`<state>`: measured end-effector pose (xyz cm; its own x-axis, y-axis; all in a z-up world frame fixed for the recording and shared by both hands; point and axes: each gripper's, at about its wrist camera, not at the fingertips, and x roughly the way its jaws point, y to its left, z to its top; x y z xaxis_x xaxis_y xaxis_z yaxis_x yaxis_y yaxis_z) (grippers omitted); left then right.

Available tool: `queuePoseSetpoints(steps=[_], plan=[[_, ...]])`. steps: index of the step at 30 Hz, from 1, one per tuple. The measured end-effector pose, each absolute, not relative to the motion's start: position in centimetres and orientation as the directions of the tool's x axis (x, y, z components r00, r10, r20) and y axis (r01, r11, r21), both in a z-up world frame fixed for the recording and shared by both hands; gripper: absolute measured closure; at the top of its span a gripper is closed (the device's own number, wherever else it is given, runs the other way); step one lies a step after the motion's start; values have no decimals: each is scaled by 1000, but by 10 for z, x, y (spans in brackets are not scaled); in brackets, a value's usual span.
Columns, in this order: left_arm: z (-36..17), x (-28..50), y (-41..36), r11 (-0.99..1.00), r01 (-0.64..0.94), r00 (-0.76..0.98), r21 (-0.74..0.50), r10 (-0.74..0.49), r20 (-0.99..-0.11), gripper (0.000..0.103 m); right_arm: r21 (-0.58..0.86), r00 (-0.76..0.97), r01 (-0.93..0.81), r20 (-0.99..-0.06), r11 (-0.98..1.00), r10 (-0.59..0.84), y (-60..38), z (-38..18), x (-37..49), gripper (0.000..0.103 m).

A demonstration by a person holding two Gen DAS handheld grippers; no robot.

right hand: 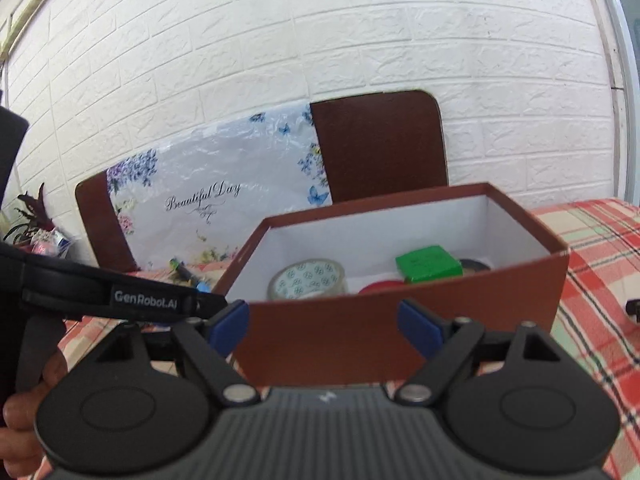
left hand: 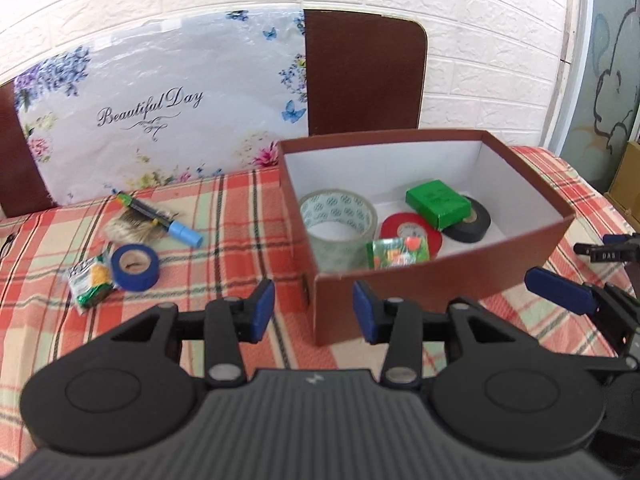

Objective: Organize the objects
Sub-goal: 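Drop the green snack packet into the brown box and open the left gripper, then move the left gripper back toward the remaining items on the table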

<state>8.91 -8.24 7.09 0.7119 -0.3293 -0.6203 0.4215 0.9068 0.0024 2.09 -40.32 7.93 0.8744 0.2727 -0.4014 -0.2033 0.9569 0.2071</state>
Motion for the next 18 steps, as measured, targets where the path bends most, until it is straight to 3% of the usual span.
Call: queuePoseSetpoints(steps=[9,18], plan=[[40,73,-47,931,365,690,6,-266,-673,55,239,786,-237,-522,942,330,-381,51,10,19],[15,79,-12,952,306,672,7,-211,-710,55,234,744,-266,-568,935,353,-359,43,7,21]])
